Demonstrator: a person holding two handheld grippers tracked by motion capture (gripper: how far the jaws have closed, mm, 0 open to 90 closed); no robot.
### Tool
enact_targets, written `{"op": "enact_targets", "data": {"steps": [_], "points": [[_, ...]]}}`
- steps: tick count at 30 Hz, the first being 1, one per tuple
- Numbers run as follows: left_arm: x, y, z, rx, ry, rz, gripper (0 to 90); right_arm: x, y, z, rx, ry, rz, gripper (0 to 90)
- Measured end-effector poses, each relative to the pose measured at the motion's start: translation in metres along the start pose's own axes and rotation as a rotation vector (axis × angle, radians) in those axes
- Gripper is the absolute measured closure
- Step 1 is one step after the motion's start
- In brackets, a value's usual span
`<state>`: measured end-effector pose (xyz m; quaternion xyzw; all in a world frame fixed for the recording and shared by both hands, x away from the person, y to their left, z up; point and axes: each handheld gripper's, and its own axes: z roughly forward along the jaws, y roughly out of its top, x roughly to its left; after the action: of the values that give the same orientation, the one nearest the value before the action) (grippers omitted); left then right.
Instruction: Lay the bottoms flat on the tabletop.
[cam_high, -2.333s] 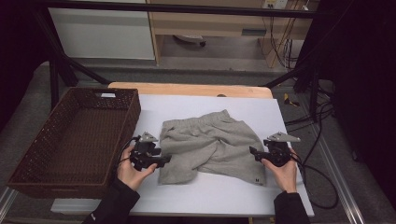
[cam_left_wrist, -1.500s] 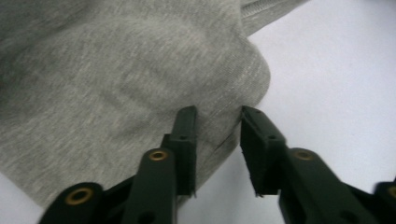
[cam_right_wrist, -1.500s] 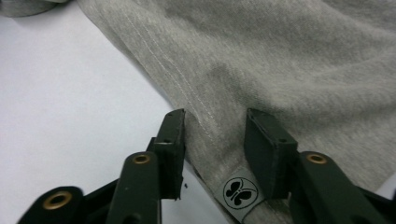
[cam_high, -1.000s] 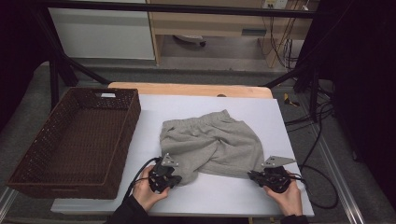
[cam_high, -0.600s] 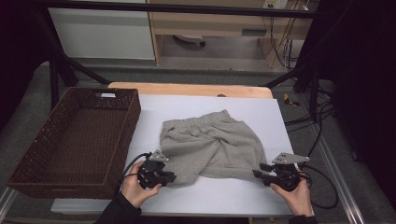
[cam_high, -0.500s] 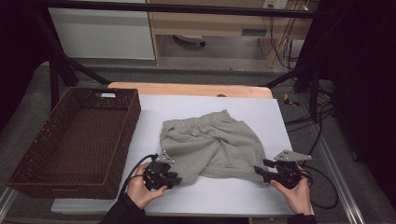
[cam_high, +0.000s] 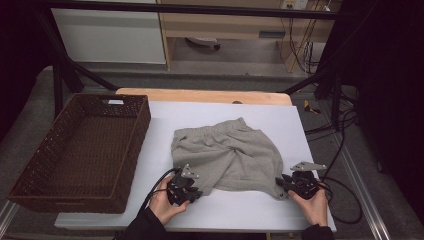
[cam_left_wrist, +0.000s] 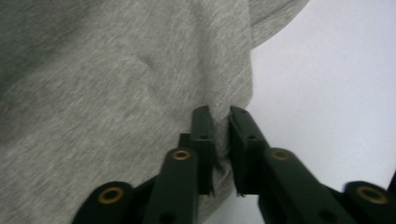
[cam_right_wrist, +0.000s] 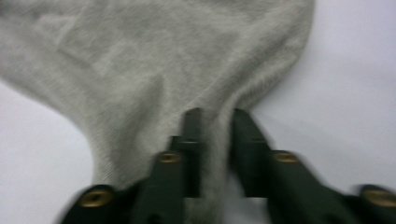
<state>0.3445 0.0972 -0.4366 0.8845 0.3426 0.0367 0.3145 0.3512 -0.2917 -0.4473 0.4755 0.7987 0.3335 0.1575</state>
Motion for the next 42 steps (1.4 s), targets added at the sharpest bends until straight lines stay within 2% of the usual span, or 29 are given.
{"op": "enact_targets", "data": {"steps": [1,4,8,11,12,15,17,19,21,22,24,28,32,36,38,40,42], "points": [[0.0,0.0,0.0,0.002,0.0,0.0,84.8,0.0,0.001,-0.001,0.009,0.009,0.003,85.8],[0.001,-0.001,-0.003,0.006,-0.002,0.001,86.7,-0.003,0.002,-0.006,0.014,-0.014,-0.006,86.8],[0.006,-0.001,-0.014,0.003,-0.029,-0.016,87.2,-0.014,0.004,-0.018,0.001,-0.077,-0.01,86.8],[0.011,0.0,-0.026,-0.017,-0.03,-0.032,87.1,-0.022,0.004,-0.017,0.02,-0.156,-0.029,85.6],[0.013,0.0,-0.029,-0.025,-0.031,-0.038,87.1,-0.022,0.003,-0.015,0.017,-0.157,-0.022,83.4],[0.02,0.0,-0.032,-0.037,-0.032,-0.058,86.9,-0.012,0.007,-0.017,-0.031,-0.162,-0.041,65.2],[0.023,0.001,-0.032,-0.049,-0.036,-0.075,86.9,0.001,0.013,-0.021,-0.084,-0.144,-0.065,54.6],[0.025,0.003,-0.031,-0.049,-0.032,-0.08,86.9,0.018,0.02,-0.021,-0.117,-0.089,-0.101,52.7],[0.027,0.005,-0.031,-0.056,-0.025,-0.085,86.9,0.038,0.026,-0.016,-0.125,-0.023,-0.153,51.0],[0.028,0.005,-0.031,-0.06,-0.024,-0.087,86.9,0.048,0.029,-0.012,-0.126,0.037,-0.154,51.2],[0.03,0.006,-0.031,-0.066,-0.022,-0.097,86.9,0.065,0.031,0.0,-0.115,0.116,-0.165,51.9],[0.032,0.005,-0.032,-0.07,-0.015,-0.106,86.9,0.085,0.031,0.017,-0.087,0.201,-0.169,55.3],[0.032,0.005,-0.031,-0.068,-0.013,-0.106,86.8,0.101,0.028,0.029,-0.051,0.235,-0.198,57.3],[0.031,0.005,-0.031,-0.066,-0.012,-0.099,86.8,0.108,0.029,0.043,-0.031,0.207,-0.245,56.2],[0.031,0.005,-0.031,-0.07,-0.012,-0.102,86.8,0.108,0.03,0.045,-0.037,0.202,-0.249,61.8],[0.032,0.005,-0.031,-0.071,-0.014,-0.106,86.8,0.107,0.029,0.045,-0.044,0.184,-0.277,67.3],[0.033,0.005,-0.032,-0.073,-0.015,-0.109,86.8,0.107,0.029,0.045,-0.048,0.183,-0.283,77.5]]}}
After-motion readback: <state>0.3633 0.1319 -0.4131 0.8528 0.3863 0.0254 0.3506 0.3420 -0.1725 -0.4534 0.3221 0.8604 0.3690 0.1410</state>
